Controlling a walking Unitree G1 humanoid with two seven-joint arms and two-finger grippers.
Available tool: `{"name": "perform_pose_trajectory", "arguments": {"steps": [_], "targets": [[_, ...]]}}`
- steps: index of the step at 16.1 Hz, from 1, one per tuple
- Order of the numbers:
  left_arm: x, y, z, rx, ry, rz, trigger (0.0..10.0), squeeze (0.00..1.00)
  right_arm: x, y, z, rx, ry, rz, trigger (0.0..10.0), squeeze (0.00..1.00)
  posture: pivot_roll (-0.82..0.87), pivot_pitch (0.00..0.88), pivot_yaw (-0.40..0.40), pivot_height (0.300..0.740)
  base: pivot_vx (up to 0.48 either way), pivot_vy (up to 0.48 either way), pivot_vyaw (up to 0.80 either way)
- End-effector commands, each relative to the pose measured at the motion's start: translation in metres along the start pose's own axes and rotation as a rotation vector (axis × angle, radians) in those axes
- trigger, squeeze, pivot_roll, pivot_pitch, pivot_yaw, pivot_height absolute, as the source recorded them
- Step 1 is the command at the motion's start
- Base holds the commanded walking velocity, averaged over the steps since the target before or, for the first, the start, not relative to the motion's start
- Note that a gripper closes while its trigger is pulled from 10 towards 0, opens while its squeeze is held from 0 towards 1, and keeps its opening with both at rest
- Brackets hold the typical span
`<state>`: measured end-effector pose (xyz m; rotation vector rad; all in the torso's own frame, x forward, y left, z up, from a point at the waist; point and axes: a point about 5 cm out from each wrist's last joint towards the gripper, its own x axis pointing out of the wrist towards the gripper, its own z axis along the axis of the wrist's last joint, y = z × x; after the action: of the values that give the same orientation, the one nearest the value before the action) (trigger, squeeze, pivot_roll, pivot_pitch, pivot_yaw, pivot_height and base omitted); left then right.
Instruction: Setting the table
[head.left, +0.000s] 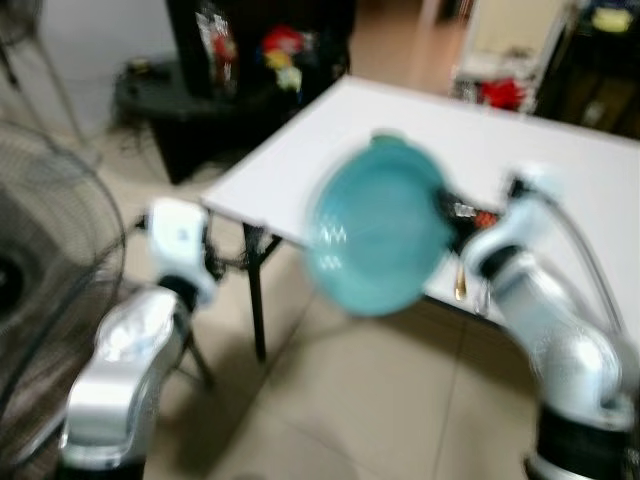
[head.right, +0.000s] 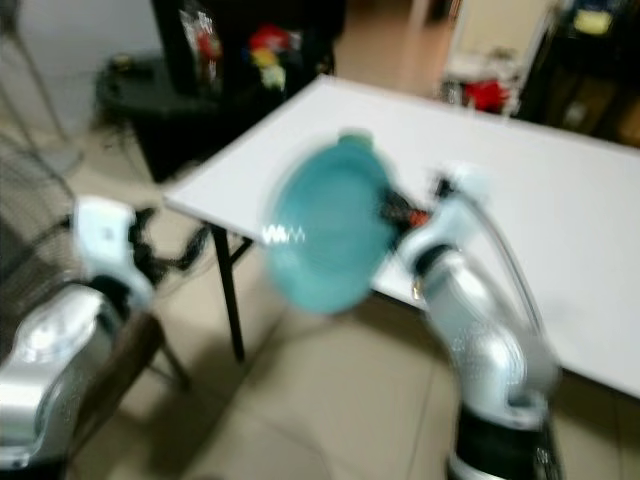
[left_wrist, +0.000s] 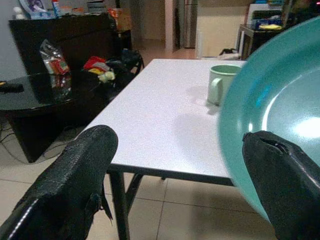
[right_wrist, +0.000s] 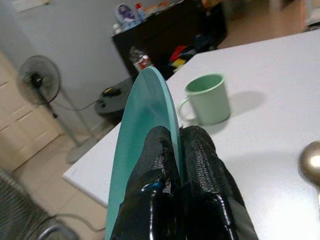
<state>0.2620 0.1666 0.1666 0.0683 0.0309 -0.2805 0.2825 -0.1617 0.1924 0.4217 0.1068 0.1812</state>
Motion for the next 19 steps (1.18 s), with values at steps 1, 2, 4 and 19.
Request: {"name": "perform_pose_trajectory", "arguments": {"steps": [1,2,4,19], "targets": [[-0.002,0.007,0.002,0.019,0.003,0.021,10.0,0.0,0.003,0.017,0.003,0.013,-0.014,0.079,10.0,0.0,0.13,0.0,-0.008,0.74,0.281,0.0,0.0],[-0.002,0.007,0.002,0.02,0.003,0.02,10.0,0.0,0.003,0.017,0.003,0.015,-0.011,0.079,10.0,0.0,0.13,0.0,-0.007,0.74,0.281,0.0,0.0],[-0.002,0.007,0.002,0.021,0.002,0.017,10.0,0.0,0.004,0.014,0.001,0.053,-0.002,0.058,10.0,0.0,0.13,0.0,-0.009,0.74,0.281,0.0,0.0],[-0.002,0.002,0.002,0.024,0.007,-0.025,10.0,0.0,0.001,0.001,-0.011,0.218,0.076,-0.022,10.0,0.0,0.13,0.0,0.003,0.74,0.281,0.0,0.0]]}}
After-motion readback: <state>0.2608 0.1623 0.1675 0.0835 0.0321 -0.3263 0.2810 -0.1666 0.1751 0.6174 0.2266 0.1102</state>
